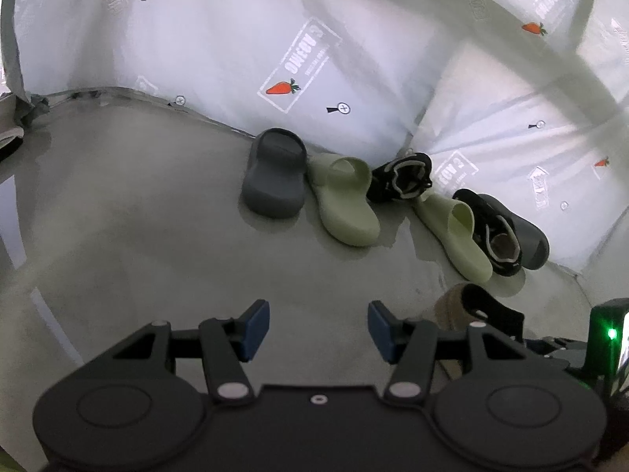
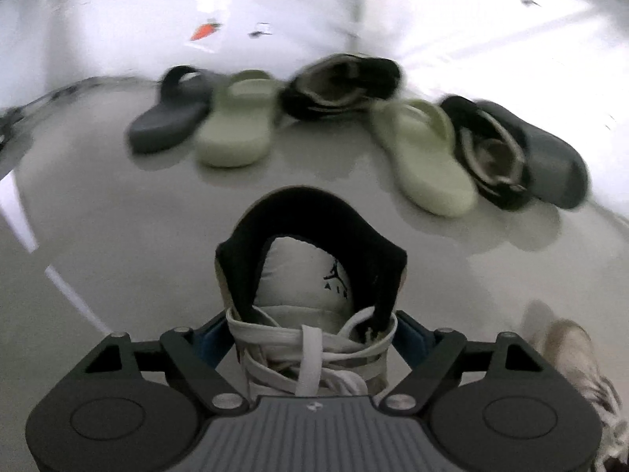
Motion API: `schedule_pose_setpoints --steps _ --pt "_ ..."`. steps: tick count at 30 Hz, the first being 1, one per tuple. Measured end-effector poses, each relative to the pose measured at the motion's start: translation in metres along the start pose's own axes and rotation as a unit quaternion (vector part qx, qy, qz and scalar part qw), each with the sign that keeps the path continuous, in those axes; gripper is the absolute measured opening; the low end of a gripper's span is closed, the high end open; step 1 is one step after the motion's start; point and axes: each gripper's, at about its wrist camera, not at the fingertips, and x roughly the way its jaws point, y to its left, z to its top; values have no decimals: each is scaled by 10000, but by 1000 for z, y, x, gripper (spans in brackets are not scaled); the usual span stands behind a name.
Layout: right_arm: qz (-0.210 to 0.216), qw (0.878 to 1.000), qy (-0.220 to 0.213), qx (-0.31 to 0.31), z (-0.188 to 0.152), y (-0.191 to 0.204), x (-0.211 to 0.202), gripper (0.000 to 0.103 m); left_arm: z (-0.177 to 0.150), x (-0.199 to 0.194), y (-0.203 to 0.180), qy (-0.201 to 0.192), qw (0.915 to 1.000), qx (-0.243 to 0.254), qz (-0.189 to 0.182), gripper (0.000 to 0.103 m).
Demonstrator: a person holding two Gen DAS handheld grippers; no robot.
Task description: Organize scattered shoes
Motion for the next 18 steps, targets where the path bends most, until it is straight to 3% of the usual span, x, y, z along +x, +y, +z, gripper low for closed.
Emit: schedule_pose_setpoints --steps 6,10,18 --pt "-661 9953 92 694 -7 -48 4 83 -2 0 -3 18 10000 59 -28 56" --pt "-888 9915 121 948 -15 -78 3 83 -3 -1 -3 13 10000 15 -23 56" --pt "-663 9958 -18 629 -31 -85 -15 85 -5 9 -17 150 9996 123 -201 56"
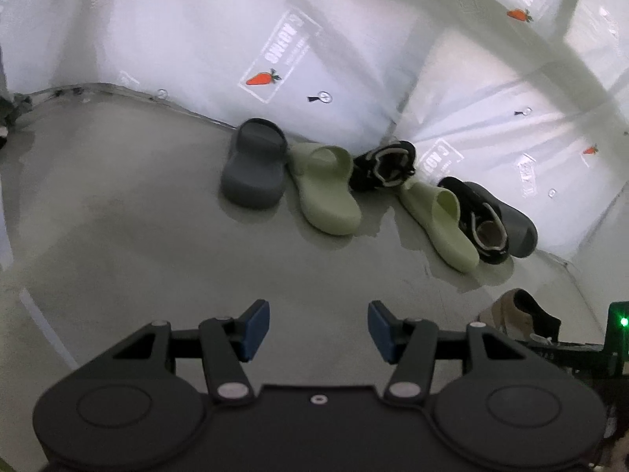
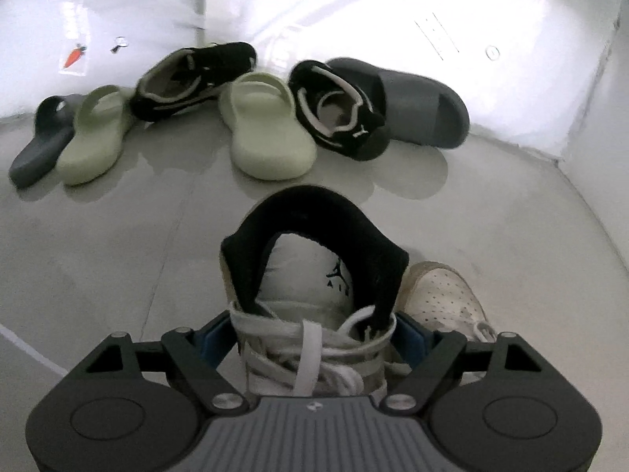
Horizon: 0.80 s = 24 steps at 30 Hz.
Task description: Organize scattered shoes
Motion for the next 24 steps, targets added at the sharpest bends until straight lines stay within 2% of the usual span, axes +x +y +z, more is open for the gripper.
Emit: schedule_pose_setpoints --steps 4,10,14,18,23,24 --pt "159 9995 -263 96 -10 -8 -27 85 -1 9 -16 141 9996 136 -184 56" --pt "77 9938 -646 903 -30 -52 -68 85 -15 28 -61 551 9937 637 -735 56" --pt "-125 9911 -678 1136 -45 -85 -79 85 -33 36 -105 754 9859 1033 -1083 56" --pt "-237 9928 -460 1084 -62 -117 -82 83 -45 43 -142 859 9831 1123 -1167 56" --pt "-109 9969 -81 780 -81 -138 -77 59 -66 47 -181 940 9814 1213 -1157 56" --pt "-18 9972 -58 741 -83 -141 -75 58 -69 48 -186 960 9818 1194 -1121 56"
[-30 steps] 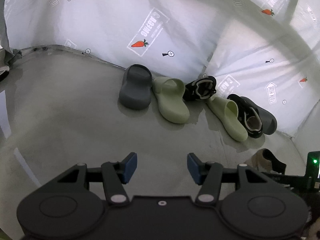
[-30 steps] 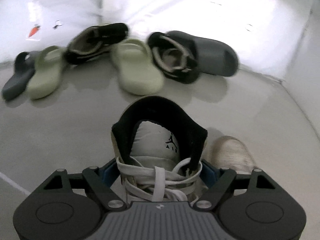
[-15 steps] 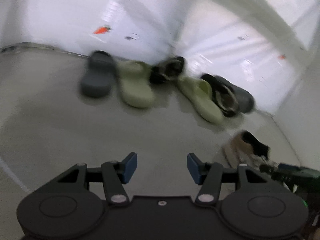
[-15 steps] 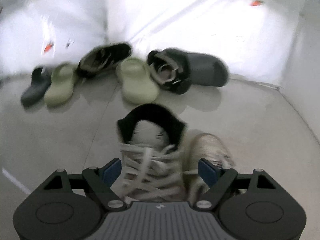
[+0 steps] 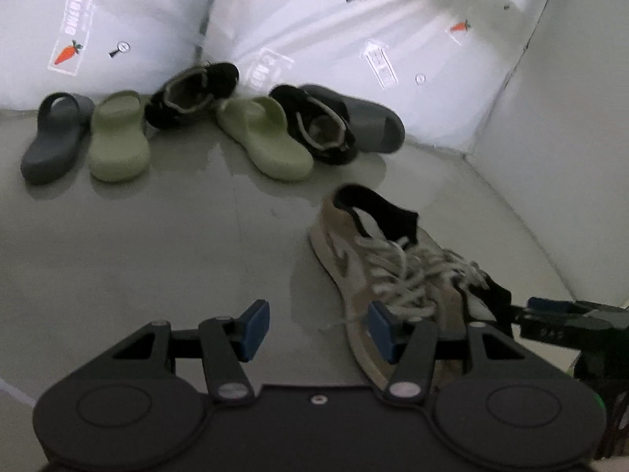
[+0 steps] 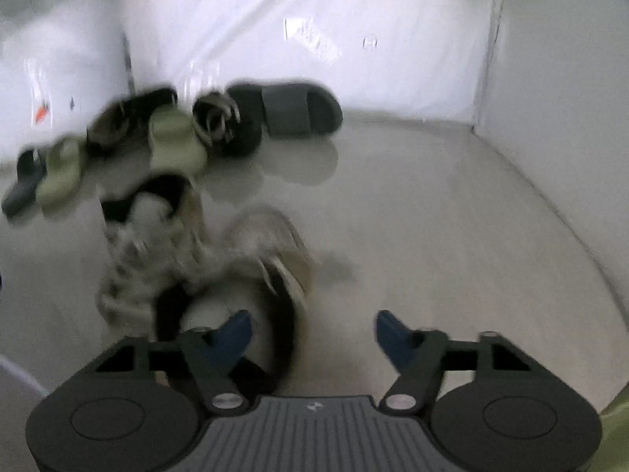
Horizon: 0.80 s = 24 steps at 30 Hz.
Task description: Organize scattered shoes
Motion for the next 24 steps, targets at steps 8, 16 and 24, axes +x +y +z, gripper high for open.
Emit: schedule_pose_setpoints --steps 8,16,24 --pt "467 9977 153 -477 7 -17 10 42 -12 7 -37 -84 9985 -363 406 56" --pt "429 9977 93 -518 24 -70 33 42 -17 18 -70 -281 9937 -756 785 56" --pt "359 9959 -57 -833 47 -102 61 42 -12 25 -95 -465 9897 -885 1021 56"
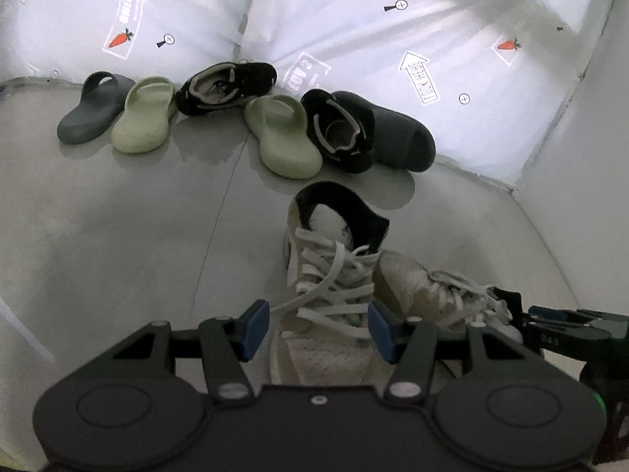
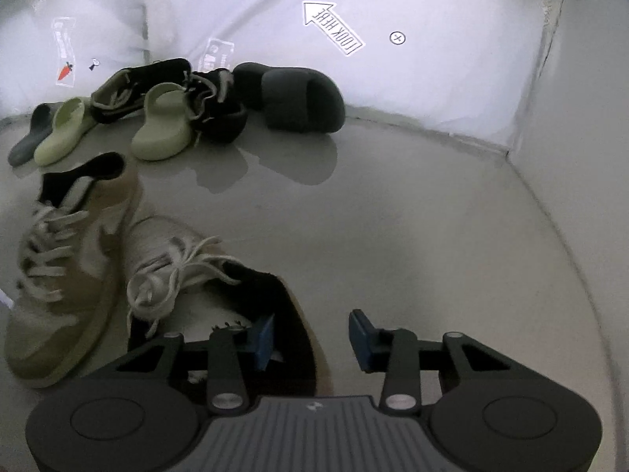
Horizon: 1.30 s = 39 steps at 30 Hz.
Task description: Organize scattered shoes
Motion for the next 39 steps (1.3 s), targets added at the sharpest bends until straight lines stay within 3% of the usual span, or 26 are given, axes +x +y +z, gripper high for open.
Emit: schedule_pose_setpoints --steps 9,15,22,27,30,35,39 --pt "243 9989 -131 -383 31 -31 38 46 26 21 -6 -254 9995 -145 129 56" --pt "451 9988 -187 -68 42 -40 51 48 66 41 -4 -452 9989 -136 75 56" --pt "487 9985 -263 42 22 -40 26 49 64 57 -8 -137 9996 -100 -222 56" --pt "483 9923 -191 1128 9 -64 -10 55 51 57 -7 -98 9993 -260 -251 56" --pt "603 9847 132 1630 -5 -85 -20 56 48 52 -4 -188 9990 -362 -180 56" --pt "670 9790 436 1875 -21 -93 -14 55 49 57 5 -155 9981 -589 -61 56" --pt "590 9795 433 1874 -21 -92 -11 55 52 63 -1 -39 9990 -445 -82 56"
